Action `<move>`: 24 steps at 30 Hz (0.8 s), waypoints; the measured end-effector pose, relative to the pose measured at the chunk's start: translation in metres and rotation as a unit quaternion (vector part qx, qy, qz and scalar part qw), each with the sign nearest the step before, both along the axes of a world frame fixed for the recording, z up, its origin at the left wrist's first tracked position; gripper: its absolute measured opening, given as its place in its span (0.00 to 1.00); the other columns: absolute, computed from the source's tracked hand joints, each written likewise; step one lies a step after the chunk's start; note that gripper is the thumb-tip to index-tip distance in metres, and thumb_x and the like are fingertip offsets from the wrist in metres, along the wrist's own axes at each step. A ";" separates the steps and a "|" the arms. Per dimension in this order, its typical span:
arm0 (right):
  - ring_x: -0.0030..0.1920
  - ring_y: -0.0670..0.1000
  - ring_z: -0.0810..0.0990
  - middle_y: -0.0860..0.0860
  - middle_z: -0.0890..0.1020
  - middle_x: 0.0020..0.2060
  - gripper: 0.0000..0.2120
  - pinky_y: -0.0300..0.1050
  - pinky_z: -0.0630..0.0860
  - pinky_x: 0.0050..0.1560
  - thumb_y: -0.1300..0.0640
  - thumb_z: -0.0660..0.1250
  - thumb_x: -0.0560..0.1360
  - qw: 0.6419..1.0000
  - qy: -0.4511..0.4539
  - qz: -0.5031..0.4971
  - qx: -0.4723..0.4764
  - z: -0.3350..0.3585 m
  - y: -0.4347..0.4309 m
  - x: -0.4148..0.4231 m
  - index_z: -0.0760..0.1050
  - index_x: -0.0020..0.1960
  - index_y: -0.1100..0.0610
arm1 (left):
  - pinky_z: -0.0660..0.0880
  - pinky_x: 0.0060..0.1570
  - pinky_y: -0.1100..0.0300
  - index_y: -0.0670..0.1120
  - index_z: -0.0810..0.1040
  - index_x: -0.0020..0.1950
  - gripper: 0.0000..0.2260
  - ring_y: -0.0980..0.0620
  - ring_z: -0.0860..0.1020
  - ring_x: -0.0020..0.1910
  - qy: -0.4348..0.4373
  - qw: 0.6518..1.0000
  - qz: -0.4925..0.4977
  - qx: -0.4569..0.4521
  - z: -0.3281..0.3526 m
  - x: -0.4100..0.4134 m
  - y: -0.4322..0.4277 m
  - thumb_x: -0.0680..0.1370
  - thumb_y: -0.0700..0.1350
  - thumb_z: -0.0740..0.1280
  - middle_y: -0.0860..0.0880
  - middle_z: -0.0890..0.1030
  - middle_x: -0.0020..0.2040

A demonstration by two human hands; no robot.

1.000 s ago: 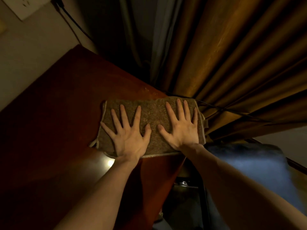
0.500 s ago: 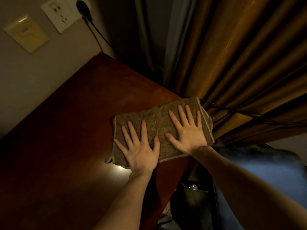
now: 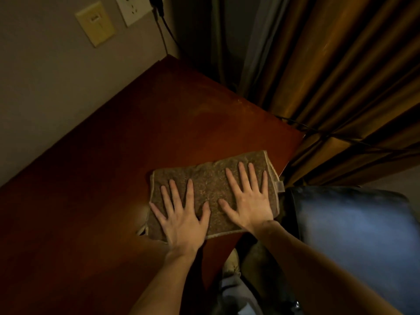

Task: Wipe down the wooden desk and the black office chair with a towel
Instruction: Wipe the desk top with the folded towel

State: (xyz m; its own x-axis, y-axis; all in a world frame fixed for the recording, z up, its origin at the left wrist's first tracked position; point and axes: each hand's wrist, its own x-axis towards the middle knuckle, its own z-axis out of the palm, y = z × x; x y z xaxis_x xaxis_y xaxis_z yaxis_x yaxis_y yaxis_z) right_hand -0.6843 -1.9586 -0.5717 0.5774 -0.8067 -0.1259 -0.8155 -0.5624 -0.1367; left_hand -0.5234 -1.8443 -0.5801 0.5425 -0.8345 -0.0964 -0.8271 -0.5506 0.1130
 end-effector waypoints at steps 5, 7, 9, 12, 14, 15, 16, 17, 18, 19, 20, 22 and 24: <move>0.82 0.60 0.37 0.55 0.42 0.83 0.40 0.71 0.41 0.78 0.26 0.46 0.80 1.000 0.008 -0.004 0.015 0.001 0.056 0.007 0.40 0.84 0.46 | 0.42 0.75 0.29 0.56 0.47 0.84 0.34 0.39 0.44 0.83 0.004 1.000 -0.001 -0.001 0.001 0.009 0.053 0.80 0.68 0.47 0.42 0.46 0.84; 0.82 0.60 0.36 0.55 0.42 0.83 0.40 0.71 0.40 0.78 0.26 0.45 0.79 1.000 0.010 -0.009 0.021 0.001 0.074 0.009 0.40 0.84 0.46 | 0.41 0.75 0.28 0.57 0.46 0.84 0.34 0.39 0.44 0.83 0.006 1.000 -0.006 0.009 0.004 0.012 0.068 0.81 0.69 0.46 0.42 0.45 0.84; 0.82 0.60 0.35 0.55 0.40 0.83 0.40 0.70 0.38 0.78 0.27 0.45 0.79 0.999 0.006 -0.021 0.028 0.002 0.088 0.011 0.39 0.84 0.45 | 0.40 0.75 0.28 0.58 0.44 0.84 0.34 0.40 0.41 0.83 0.008 0.999 -0.023 0.024 0.007 0.018 0.080 0.81 0.70 0.43 0.43 0.43 0.84; 0.81 0.58 0.32 0.55 0.37 0.82 0.39 0.67 0.34 0.78 0.28 0.44 0.79 0.997 -0.001 -0.065 0.034 0.006 0.102 0.017 0.37 0.83 0.44 | 0.37 0.73 0.26 0.59 0.44 0.83 0.35 0.39 0.42 0.82 -0.007 0.997 -0.066 0.037 0.016 0.035 0.084 0.80 0.72 0.43 0.42 0.44 0.84; 0.81 0.58 0.31 0.55 0.36 0.82 0.39 0.65 0.32 0.78 0.28 0.43 0.79 0.990 -0.028 -0.133 0.040 0.010 0.109 0.024 0.36 0.83 0.44 | 0.39 0.73 0.25 0.58 0.48 0.83 0.35 0.36 0.45 0.82 -0.035 0.990 -0.133 0.030 0.023 0.053 0.078 0.80 0.72 0.46 0.39 0.47 0.84; 0.80 0.58 0.29 0.55 0.34 0.82 0.39 0.64 0.31 0.77 0.28 0.43 0.79 0.983 -0.037 -0.170 0.055 0.010 0.110 0.029 0.35 0.83 0.44 | 0.43 0.73 0.24 0.58 0.49 0.83 0.34 0.35 0.46 0.82 -0.049 0.981 -0.185 0.028 0.025 0.064 0.074 0.80 0.71 0.47 0.38 0.48 0.84; 0.79 0.57 0.27 0.55 0.33 0.81 0.39 0.65 0.31 0.77 0.27 0.42 0.79 0.976 -0.039 -0.200 0.073 0.008 0.110 0.034 0.33 0.82 0.44 | 0.47 0.72 0.23 0.58 0.50 0.84 0.33 0.35 0.47 0.82 -0.060 0.967 -0.246 0.030 0.026 0.073 0.070 0.81 0.70 0.48 0.39 0.47 0.84; 0.79 0.57 0.26 0.55 0.32 0.81 0.39 0.67 0.31 0.77 0.27 0.42 0.79 0.971 -0.036 -0.219 0.083 0.005 0.108 0.039 0.31 0.82 0.43 | 0.50 0.71 0.23 0.59 0.49 0.84 0.32 0.36 0.47 0.82 -0.063 0.949 -0.306 0.034 0.025 0.082 0.066 0.81 0.69 0.48 0.41 0.47 0.84; 0.79 0.58 0.25 0.56 0.33 0.81 0.39 0.68 0.33 0.77 0.27 0.41 0.79 0.969 -0.034 -0.230 0.083 0.002 0.105 0.044 0.32 0.82 0.43 | 0.52 0.70 0.24 0.60 0.48 0.84 0.31 0.37 0.47 0.82 -0.060 0.934 -0.349 0.040 0.023 0.088 0.060 0.82 0.68 0.48 0.43 0.47 0.84; 0.79 0.59 0.27 0.56 0.34 0.82 0.39 0.70 0.35 0.77 0.27 0.42 0.79 0.968 -0.033 -0.238 0.074 -0.001 0.102 0.047 0.33 0.82 0.44 | 0.53 0.70 0.24 0.61 0.46 0.83 0.30 0.38 0.46 0.83 -0.054 0.926 -0.371 0.044 0.020 0.092 0.056 0.83 0.68 0.47 0.45 0.46 0.85; 0.80 0.59 0.29 0.57 0.37 0.82 0.39 0.71 0.36 0.77 0.27 0.42 0.79 0.967 -0.036 -0.246 0.061 -0.003 0.099 0.051 0.36 0.83 0.44 | 0.52 0.71 0.24 0.62 0.44 0.83 0.30 0.39 0.45 0.83 -0.044 0.925 -0.376 0.045 0.016 0.095 0.051 0.83 0.69 0.46 0.46 0.46 0.85; 0.81 0.60 0.33 0.58 0.41 0.83 0.40 0.71 0.38 0.77 0.28 0.43 0.78 0.964 -0.046 -0.261 0.036 -0.007 0.093 0.054 0.41 0.84 0.45 | 0.49 0.73 0.25 0.63 0.44 0.83 0.30 0.41 0.44 0.83 -0.028 0.927 -0.371 0.044 0.011 0.098 0.041 0.82 0.69 0.47 0.48 0.45 0.85; 0.82 0.61 0.35 0.59 0.44 0.83 0.40 0.72 0.39 0.77 0.28 0.45 0.78 0.961 -0.050 -0.272 0.022 -0.007 0.088 0.057 0.45 0.84 0.46 | 0.47 0.74 0.26 0.64 0.44 0.83 0.31 0.42 0.43 0.83 -0.031 0.924 -0.380 0.041 0.013 0.102 0.029 0.82 0.69 0.49 0.48 0.45 0.85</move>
